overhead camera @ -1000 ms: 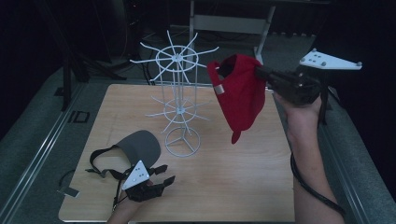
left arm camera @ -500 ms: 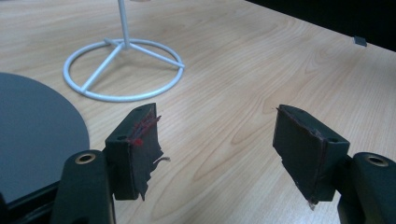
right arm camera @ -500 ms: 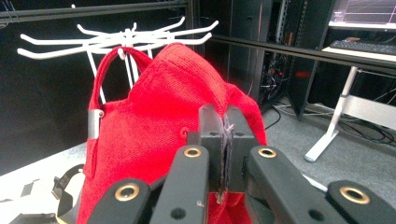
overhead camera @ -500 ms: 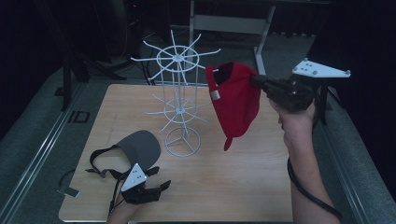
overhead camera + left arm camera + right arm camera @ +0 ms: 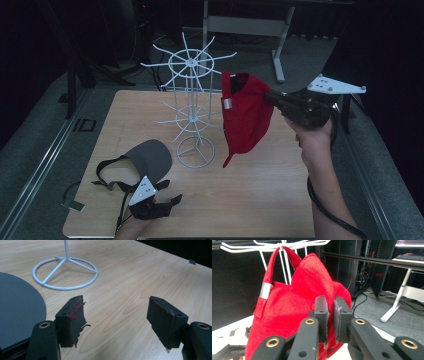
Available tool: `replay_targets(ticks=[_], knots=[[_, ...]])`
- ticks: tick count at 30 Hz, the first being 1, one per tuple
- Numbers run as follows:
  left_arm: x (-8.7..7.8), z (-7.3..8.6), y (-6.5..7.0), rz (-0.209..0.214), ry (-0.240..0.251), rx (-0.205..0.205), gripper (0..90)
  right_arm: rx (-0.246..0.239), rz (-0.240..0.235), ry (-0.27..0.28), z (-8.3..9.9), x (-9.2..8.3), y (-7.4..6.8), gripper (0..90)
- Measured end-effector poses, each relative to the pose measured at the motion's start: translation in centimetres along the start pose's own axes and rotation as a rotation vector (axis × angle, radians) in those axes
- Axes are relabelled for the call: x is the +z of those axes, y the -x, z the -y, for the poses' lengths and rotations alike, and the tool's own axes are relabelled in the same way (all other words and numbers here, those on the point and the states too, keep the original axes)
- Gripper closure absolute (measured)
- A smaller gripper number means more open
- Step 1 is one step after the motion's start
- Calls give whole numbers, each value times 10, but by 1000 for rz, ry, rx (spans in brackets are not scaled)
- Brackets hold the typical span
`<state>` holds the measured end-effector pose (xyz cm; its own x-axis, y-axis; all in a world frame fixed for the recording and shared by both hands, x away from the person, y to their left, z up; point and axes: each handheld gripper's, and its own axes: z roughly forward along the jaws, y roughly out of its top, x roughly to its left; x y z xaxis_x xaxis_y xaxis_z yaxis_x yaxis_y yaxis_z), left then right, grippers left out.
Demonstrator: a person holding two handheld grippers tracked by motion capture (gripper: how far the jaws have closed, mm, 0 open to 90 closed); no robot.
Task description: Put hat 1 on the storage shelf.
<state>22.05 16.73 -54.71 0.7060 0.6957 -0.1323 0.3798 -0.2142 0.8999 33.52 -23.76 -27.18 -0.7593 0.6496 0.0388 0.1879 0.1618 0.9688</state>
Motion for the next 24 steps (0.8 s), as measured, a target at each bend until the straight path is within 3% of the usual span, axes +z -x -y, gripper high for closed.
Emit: replay_targets(ticks=[13,19,22,24], knots=[[1,2,1,9,-12,3,309,3,-34,0,21,-20,3,523],[1,2,1,2,-14,4,314,7,-12,-30,41,-34,9,372],[1,2,1,4,-15,5,314,27,-3,-39,50,-38,12,353],[1,2,1,5,-16,6,314,47,26,-55,65,-44,18,332]])
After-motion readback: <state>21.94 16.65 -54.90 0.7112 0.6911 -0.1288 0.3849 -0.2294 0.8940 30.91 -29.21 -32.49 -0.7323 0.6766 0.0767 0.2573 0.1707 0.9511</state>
